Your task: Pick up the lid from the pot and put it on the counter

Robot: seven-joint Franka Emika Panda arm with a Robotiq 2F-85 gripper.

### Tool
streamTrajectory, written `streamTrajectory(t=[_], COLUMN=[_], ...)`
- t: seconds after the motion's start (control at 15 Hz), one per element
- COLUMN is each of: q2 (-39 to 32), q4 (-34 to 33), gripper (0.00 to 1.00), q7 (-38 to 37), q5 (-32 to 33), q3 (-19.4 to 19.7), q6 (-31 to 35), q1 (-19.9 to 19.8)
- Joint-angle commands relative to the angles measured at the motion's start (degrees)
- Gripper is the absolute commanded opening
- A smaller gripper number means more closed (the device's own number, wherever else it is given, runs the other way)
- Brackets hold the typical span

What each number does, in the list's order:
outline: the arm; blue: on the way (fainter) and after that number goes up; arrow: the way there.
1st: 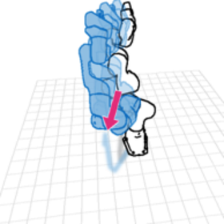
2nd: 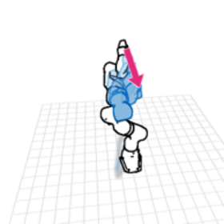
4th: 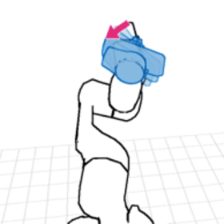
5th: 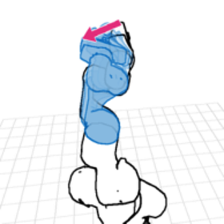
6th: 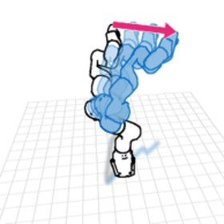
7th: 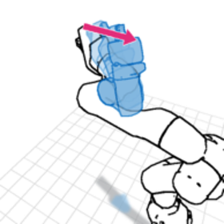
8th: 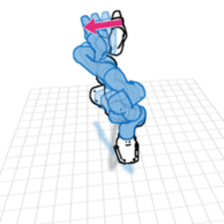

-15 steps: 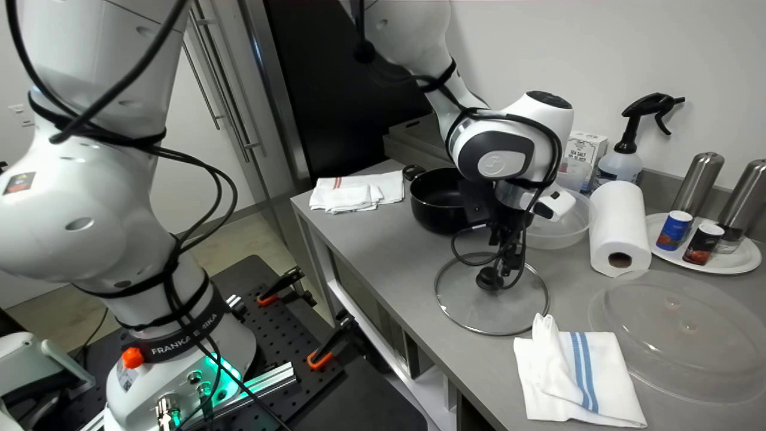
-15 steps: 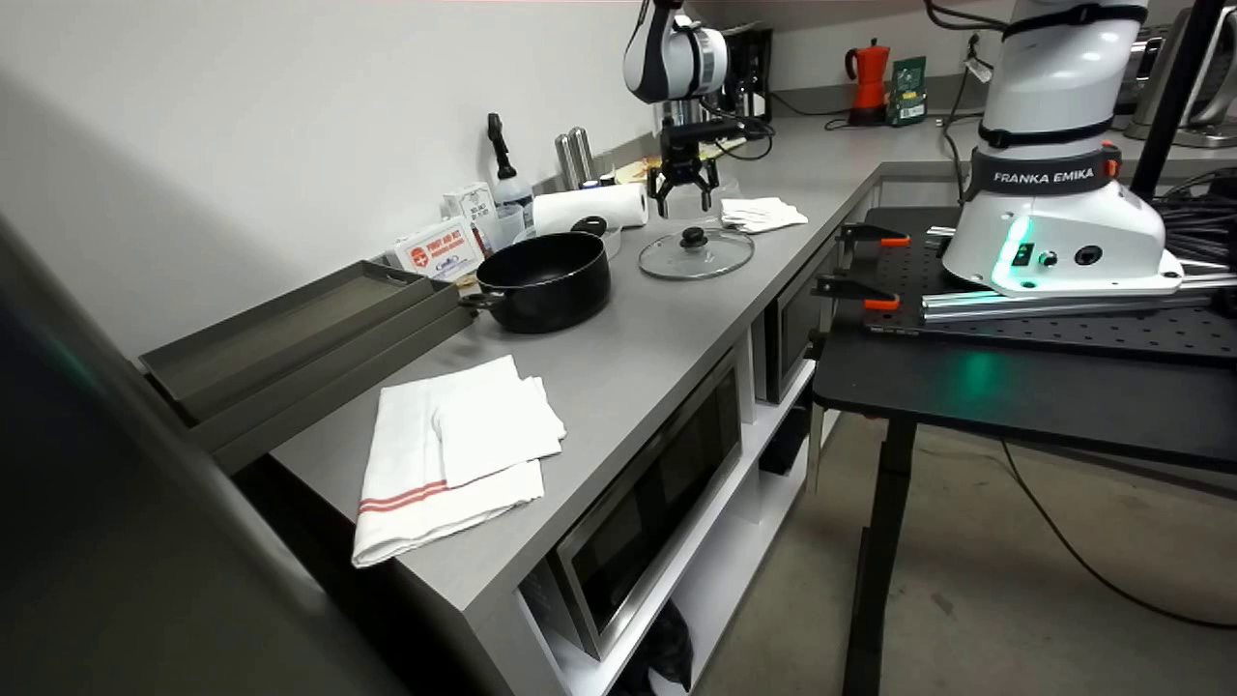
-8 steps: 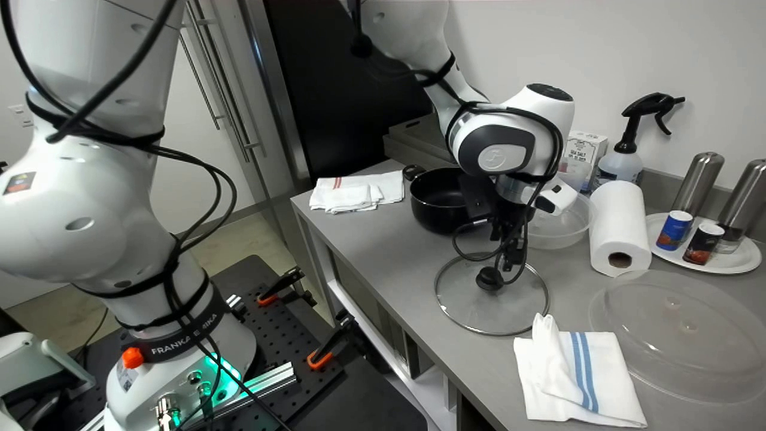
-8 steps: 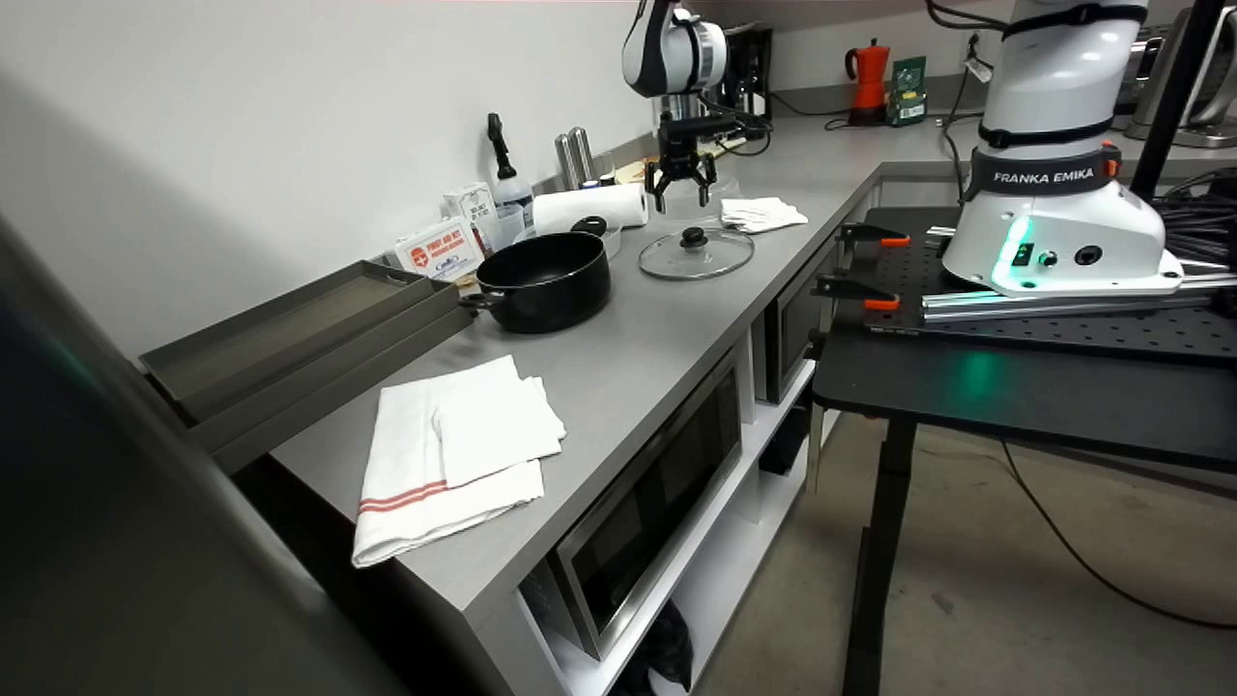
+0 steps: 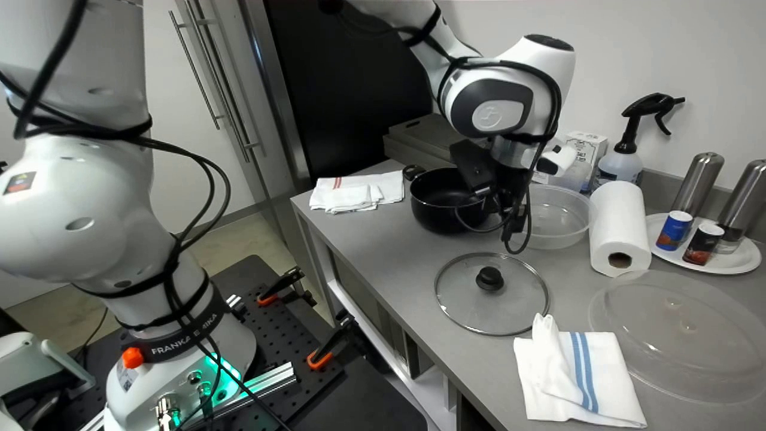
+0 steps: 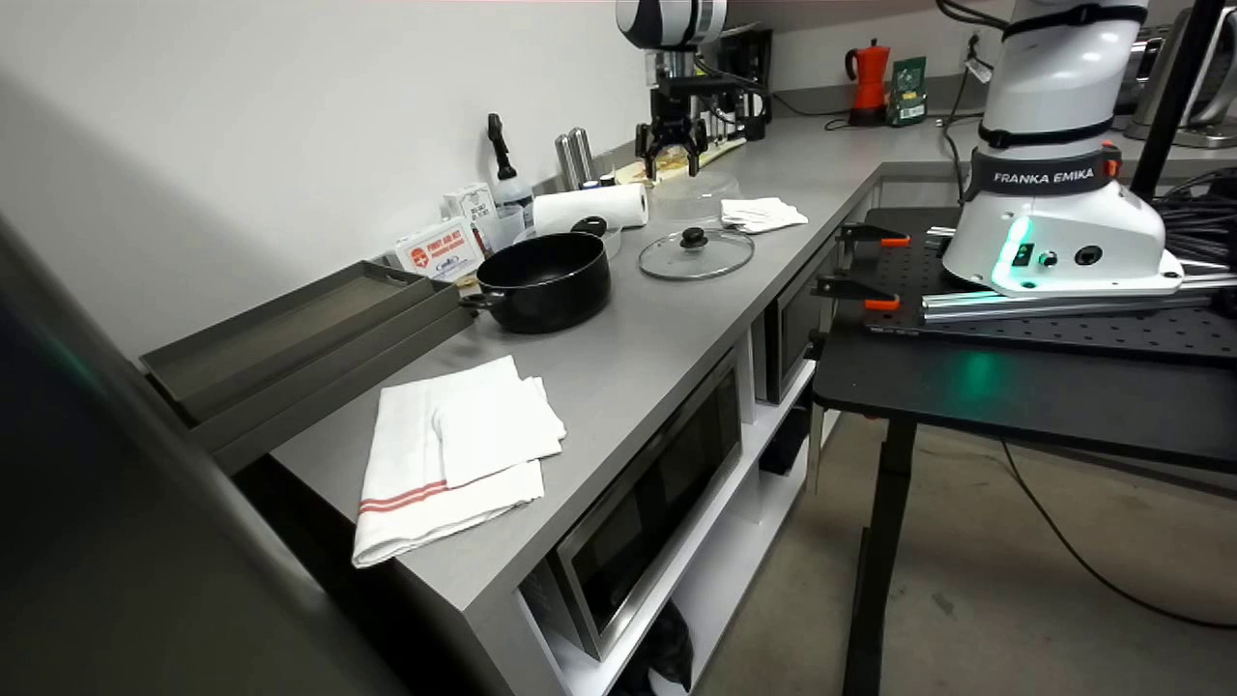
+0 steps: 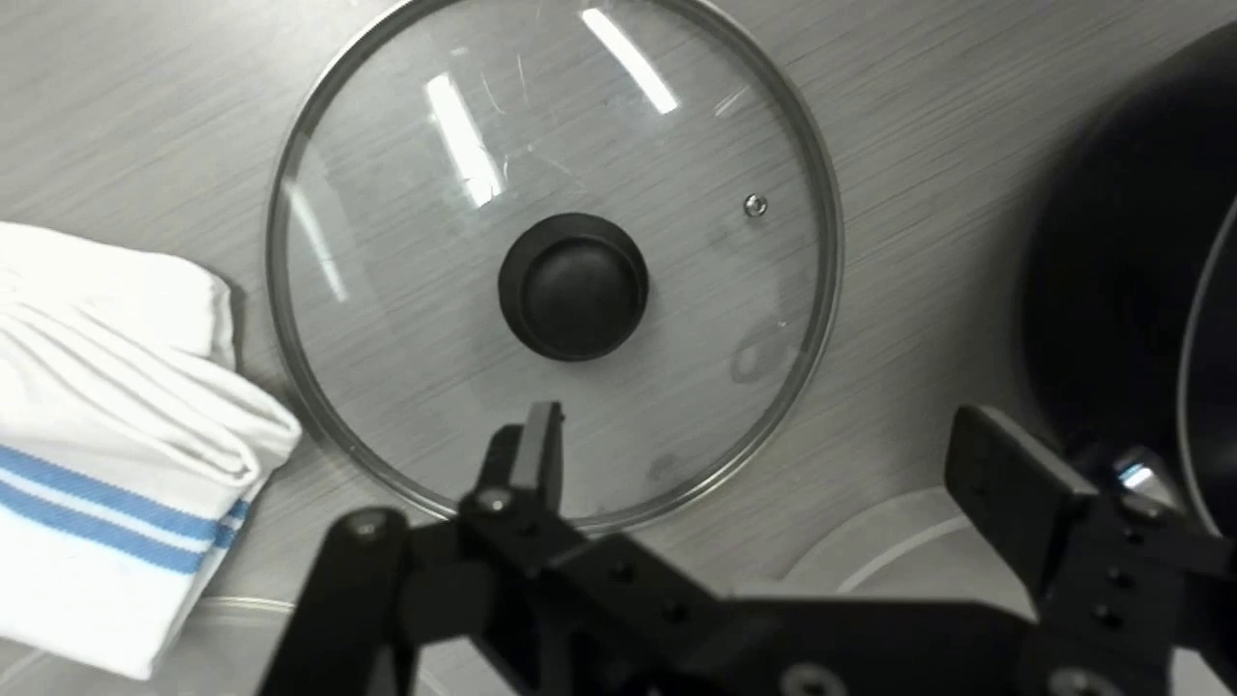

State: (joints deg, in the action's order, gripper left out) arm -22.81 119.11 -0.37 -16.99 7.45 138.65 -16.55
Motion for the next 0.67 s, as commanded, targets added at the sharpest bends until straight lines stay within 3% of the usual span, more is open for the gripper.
streamTrajectory(t=[0.0, 0.33, 0.4, 0.6], q2=[8.59, 14.95, 11.93, 13.98], q4=[3.23, 2.09, 0.77, 0.87], gripper=[1.00, 1.00, 1.00, 1.00], q7=[5.34, 9.24, 7.88, 8.34], q5=[1.10, 3.33, 1.80, 2.37], q3=[-0.29, 0.34, 0.80, 0.85], q6=[-7.98, -20.07, -17.16, -19.52], q1=[0.17, 1.72, 1.56, 2.12])
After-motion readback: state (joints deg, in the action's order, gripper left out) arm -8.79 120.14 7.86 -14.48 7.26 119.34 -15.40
